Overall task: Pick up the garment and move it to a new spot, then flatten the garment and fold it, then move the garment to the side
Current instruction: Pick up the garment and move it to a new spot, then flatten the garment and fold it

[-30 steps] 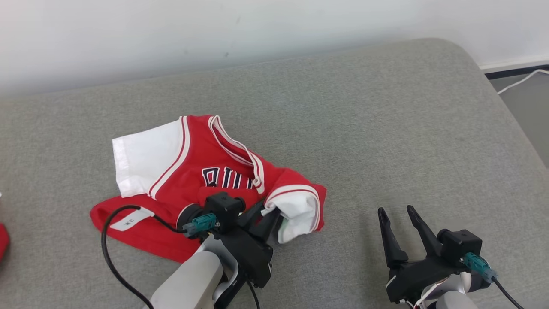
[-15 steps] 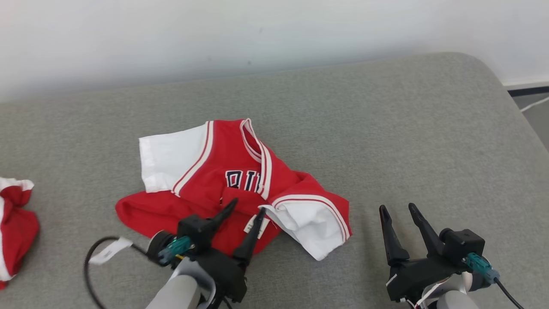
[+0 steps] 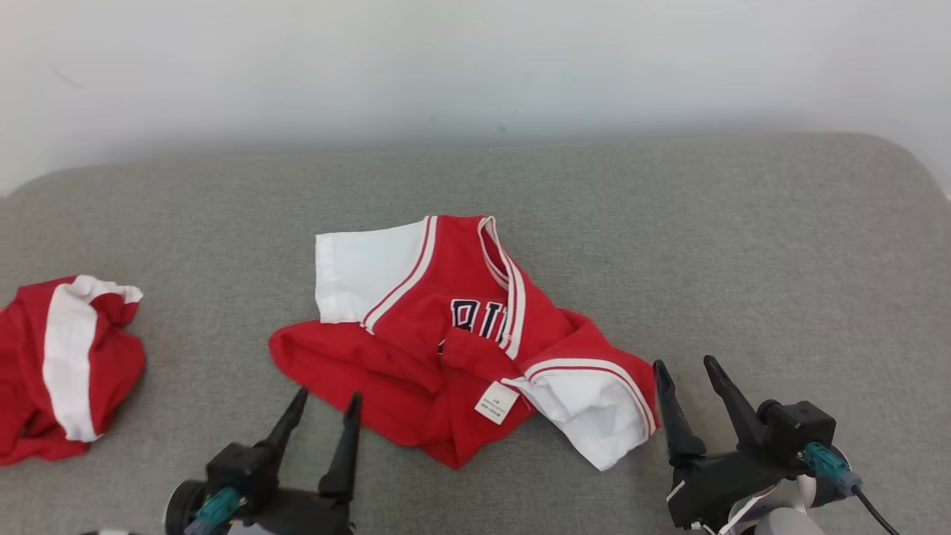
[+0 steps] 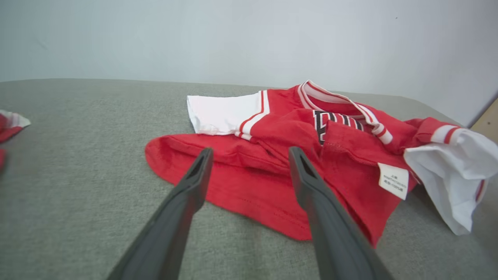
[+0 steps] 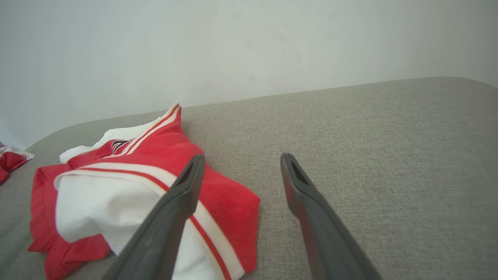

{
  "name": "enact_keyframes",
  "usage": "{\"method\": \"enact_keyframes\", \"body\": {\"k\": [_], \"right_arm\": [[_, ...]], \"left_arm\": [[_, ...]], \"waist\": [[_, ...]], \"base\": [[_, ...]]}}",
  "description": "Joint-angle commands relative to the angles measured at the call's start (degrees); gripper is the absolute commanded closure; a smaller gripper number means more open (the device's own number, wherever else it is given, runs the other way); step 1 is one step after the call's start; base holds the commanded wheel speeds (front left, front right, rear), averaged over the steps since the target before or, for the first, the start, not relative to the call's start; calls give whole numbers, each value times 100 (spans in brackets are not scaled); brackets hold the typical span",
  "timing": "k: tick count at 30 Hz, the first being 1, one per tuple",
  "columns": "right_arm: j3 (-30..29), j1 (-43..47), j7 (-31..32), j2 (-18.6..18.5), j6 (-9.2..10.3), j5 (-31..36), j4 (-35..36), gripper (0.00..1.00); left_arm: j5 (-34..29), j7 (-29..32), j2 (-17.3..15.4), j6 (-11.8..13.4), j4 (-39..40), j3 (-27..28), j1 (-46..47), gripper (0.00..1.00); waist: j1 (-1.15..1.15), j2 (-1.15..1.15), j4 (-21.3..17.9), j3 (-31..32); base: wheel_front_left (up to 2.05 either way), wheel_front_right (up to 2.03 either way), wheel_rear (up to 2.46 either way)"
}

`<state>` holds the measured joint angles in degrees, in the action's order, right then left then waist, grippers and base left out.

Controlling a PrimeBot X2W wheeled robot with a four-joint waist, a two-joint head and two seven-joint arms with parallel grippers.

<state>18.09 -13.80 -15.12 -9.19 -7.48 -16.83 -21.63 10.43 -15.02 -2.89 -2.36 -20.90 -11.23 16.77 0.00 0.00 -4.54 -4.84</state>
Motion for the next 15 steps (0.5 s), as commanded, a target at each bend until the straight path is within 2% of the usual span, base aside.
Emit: {"method": "enact_keyframes", "body": {"k": [1, 7, 15], "right_arm": [[26, 25, -4, -20, -2, 29, -8, 0], [210, -179, -4, -162, -2, 30, -16, 0], [494, -835, -4, -504, -2, -18, -227, 0]], "left_arm": [[-48, -23, -6, 36, 58, 77, -138, 0], [-70, -23, -5, 98, 402, 496, -570, 0], [105, -23, -2, 188, 773, 422, -781, 0]], "waist": [[0, 0, 103, 44], [0, 0, 362, 10], [0, 0, 938, -152]], "base": [[0, 0, 0], [0, 0, 0], [0, 0, 0]]}}
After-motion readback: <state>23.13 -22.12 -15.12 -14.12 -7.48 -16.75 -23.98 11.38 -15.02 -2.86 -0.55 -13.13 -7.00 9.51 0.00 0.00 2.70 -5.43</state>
